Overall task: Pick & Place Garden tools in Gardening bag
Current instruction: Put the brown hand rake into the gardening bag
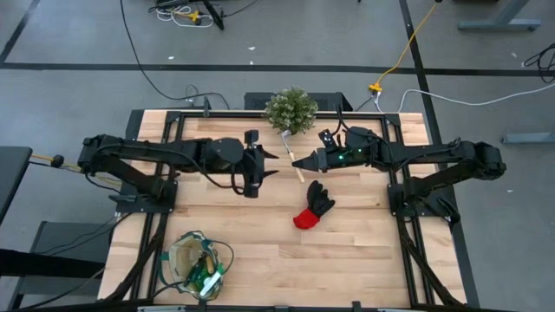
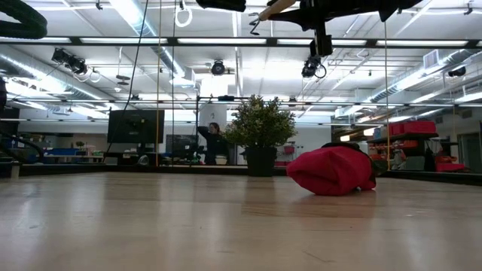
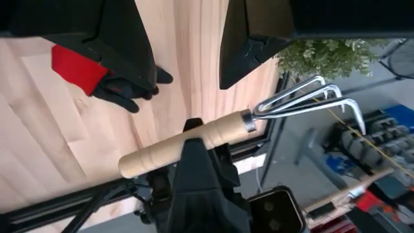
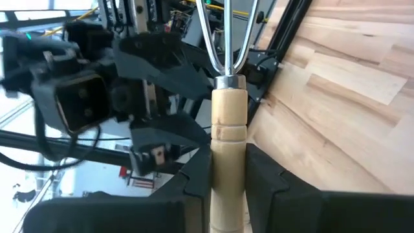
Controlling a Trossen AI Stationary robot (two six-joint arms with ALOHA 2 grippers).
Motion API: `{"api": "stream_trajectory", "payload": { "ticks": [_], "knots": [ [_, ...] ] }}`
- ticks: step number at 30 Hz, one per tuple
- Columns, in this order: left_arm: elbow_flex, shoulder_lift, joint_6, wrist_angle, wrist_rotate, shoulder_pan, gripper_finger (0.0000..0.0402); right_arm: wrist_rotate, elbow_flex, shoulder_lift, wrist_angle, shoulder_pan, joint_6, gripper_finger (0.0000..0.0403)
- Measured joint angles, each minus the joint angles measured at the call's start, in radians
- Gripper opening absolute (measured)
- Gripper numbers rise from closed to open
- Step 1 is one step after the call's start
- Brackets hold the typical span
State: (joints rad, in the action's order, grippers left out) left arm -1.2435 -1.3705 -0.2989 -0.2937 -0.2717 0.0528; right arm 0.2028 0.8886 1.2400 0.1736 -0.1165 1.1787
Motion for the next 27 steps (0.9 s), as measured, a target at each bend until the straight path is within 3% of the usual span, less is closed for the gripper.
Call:
{"api": "stream_trajectory", "payload": {
  "ticks": [8,13,17,27],
  "knots": [
    [-0.108,0.0,-0.023,-0.154,0.09,-0.068,0.0177,0.021,0.0,0.0,0.013,-0.004,-0.009,0.0058],
    [-0.114,0.0,-0.024,-0.17,0.107,-0.085,0.0177,0.023,0.0,0.0,0.018,-0.004,-0.013,0.0059],
    [-0.114,-0.008,-0.024,-0.223,0.177,-0.085,0.0177,0.024,0.0,0.0,0.019,-0.004,-0.013,0.0058],
    [-0.114,-0.011,-0.06,-0.299,0.162,-0.084,0.0177,0.025,0.0,0.0,0.026,-0.005,-0.013,0.0058]
  ]
}}
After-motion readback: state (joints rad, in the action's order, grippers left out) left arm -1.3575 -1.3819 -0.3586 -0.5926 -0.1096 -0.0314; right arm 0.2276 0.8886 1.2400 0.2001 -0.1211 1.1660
